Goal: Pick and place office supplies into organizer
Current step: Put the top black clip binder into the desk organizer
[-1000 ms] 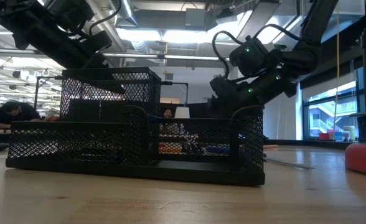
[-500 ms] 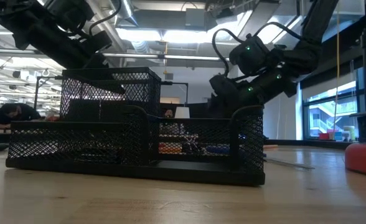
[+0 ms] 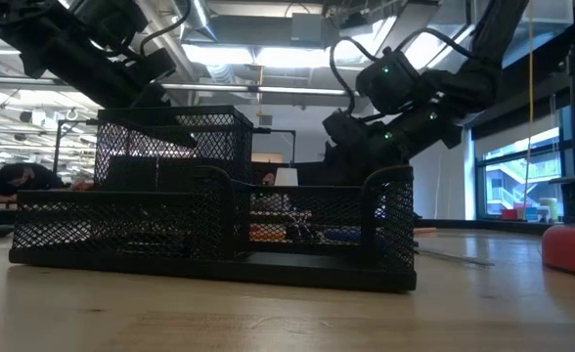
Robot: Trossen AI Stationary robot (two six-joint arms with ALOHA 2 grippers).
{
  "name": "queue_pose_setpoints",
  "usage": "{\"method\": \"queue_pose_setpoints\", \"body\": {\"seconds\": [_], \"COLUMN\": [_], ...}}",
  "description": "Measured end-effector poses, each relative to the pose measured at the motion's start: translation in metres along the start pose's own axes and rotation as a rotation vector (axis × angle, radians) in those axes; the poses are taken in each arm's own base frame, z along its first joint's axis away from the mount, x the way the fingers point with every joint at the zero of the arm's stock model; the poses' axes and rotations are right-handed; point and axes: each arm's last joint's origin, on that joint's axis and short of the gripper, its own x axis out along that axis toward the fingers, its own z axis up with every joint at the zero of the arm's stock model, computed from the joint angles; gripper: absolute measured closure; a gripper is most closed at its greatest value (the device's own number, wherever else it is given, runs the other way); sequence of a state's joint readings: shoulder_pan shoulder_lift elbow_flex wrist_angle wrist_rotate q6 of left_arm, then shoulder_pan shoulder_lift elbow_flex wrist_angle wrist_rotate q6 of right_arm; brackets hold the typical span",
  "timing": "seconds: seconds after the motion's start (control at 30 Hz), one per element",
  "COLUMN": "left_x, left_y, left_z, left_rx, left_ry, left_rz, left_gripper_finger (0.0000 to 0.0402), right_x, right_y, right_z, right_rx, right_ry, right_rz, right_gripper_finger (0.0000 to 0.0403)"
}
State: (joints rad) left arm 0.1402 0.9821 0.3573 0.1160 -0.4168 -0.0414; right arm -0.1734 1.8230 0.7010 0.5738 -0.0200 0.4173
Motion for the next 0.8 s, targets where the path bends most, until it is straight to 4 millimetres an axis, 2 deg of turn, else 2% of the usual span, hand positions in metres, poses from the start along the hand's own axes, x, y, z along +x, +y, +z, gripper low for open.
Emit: {"method": "queue_pose_setpoints", "body": {"seconds": [0.17,0.4,0.8], "left_x": [0.0,0.0,0.0], "left_y": [0.0,0.0,0.0], "left_z": [0.0,0.0,0.0], "left_rx": [0.0,0.0,0.002], "left_ry": [0.0,0.0,0.0], "left_rz": [0.0,0.0,0.0], "left_gripper_finger": [0.0319,0.0318,0.0322], "right_x": [0.009,0.023,0.025], "right_y": [-0.003,-0.001,-0.002], "right_z": [-0.006,-0.005,-0.007], "right_rx": [0.02,0.017,0.003], "right_ry": [0.024,0.053,0.082], "right_rz": [-0.01,0.02,0.025], "right_gripper_finger": [0.0202,0.0209,0.0289]}}
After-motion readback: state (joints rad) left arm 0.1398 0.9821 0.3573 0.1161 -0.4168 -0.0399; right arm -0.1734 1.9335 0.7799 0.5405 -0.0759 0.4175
